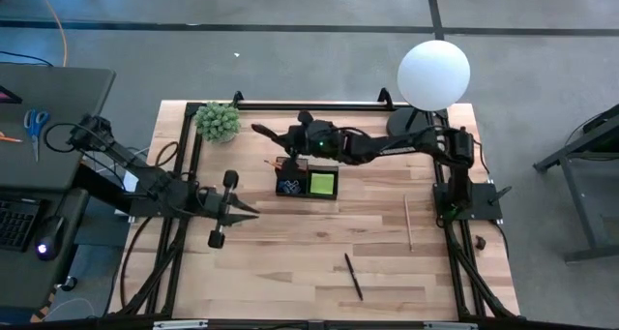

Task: Pick and place office supplies into organizer
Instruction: Put the scissors into the organizer bin

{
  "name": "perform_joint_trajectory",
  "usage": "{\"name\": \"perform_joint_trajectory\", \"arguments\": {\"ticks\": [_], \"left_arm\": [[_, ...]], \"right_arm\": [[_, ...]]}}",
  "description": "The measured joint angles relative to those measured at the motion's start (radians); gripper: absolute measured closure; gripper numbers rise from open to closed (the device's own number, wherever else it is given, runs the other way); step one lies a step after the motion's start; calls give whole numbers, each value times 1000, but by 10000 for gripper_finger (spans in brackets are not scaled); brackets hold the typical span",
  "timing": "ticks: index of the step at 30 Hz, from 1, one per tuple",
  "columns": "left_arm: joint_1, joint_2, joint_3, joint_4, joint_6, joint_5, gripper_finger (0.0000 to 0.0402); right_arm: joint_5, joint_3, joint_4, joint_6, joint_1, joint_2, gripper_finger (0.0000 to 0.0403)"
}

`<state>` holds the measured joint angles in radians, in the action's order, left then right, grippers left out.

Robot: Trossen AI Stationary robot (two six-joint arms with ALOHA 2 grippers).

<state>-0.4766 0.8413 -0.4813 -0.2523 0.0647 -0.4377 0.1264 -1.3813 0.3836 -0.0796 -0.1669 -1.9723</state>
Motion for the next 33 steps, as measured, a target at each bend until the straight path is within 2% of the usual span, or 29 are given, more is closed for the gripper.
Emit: {"name": "perform_joint_trajectory", "arguments": {"ticks": [7,11,14,20,26,33], "left_arm": [[12,-24,-7,53,8,0,362],[12,-17,-6,149,-62,3,362],[12,-12,-1,202,-97,4,361],[12,-12,70,124,-114,11,368],[12,-11,178,-53,-94,26,376],[12,-13,191,-173,-2,21,389]], "right_arm": [[0,0,-81,1,24,19,402],[-1,59,-43,14,20,2,402],[6,104,49,40,4,1,402],[-32,172,146,137,-12,-14,403],[-24,178,188,166,-1,-19,403],[-33,179,165,218,9,-19,402]]}}
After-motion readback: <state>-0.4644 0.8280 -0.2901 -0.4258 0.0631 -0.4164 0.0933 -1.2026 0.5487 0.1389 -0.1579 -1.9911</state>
